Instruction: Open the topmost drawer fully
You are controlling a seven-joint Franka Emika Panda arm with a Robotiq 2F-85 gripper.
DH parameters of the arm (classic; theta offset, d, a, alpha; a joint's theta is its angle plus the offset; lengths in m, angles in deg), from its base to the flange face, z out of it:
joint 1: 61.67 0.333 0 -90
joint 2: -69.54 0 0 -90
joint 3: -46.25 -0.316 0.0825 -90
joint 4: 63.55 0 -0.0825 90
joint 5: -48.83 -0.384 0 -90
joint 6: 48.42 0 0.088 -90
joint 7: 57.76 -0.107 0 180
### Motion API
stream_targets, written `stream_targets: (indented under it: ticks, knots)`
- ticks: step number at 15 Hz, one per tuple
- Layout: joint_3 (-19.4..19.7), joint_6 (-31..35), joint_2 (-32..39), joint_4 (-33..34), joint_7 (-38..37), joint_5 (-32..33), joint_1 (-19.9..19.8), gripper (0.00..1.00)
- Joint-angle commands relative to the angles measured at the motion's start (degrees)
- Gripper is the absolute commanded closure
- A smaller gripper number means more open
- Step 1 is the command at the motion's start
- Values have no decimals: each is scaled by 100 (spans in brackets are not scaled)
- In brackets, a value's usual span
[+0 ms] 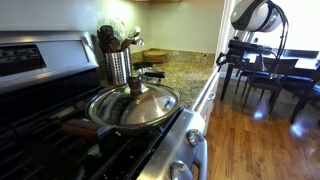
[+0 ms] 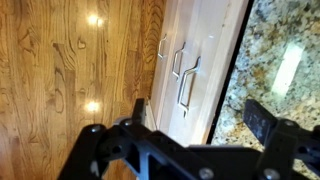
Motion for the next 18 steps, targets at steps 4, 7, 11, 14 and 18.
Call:
stream_targets:
  ticks: [4,7,11,14,18]
  knots:
    - [26,-13,9,24,-10,68,-26,0]
    - [27,283,127,4,165,133,-36,0]
    - [94,514,519,109,106,125,-86,0]
    - [76,686,818,162,172,55,-164,0]
    - [-9,1052,1182,313,275,-78,-288,0]
